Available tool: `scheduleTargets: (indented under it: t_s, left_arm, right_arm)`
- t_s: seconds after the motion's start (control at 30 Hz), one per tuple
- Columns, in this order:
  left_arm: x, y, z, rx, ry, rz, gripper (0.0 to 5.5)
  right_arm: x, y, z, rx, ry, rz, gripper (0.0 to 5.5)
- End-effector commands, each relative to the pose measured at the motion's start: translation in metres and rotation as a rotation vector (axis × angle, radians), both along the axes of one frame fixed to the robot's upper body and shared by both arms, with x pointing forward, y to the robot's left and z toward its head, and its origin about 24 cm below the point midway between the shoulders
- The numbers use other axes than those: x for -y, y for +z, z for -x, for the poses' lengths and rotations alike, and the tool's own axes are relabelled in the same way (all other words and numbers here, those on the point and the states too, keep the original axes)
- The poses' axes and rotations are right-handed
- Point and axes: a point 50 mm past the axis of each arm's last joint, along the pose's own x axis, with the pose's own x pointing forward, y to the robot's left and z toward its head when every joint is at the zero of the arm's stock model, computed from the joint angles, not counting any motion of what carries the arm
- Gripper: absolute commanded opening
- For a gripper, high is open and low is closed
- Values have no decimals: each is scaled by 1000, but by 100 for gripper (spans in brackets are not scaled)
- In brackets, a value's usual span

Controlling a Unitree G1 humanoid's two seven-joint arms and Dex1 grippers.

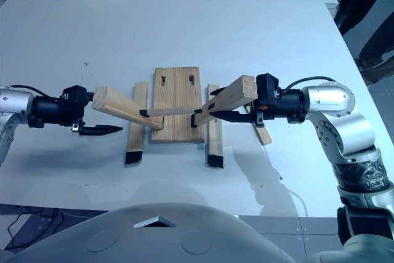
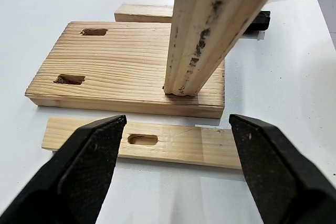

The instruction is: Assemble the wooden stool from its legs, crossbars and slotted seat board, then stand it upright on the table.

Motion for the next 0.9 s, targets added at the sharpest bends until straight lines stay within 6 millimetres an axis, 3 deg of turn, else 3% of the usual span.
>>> scheduleTargets:
  t_s: [0.03, 0.47, 0.7, 0.9]
  left_arm:
    - [4, 1, -1, 18, -8, -9, 364]
    - [44, 12, 9, 82, -56, 103, 364]
    - [53, 9, 17, 77, -53, 118, 364]
    - [56, 9, 13, 91, -21, 127, 364]
  right_arm:
    - [15, -27, 8, -162, 0, 201, 201]
    - [-4, -26, 2, -190, 154, 244, 201]
    - [-3, -27, 4, -197, 192, 266, 201]
    - [-6, -29, 10, -192, 218, 272, 201]
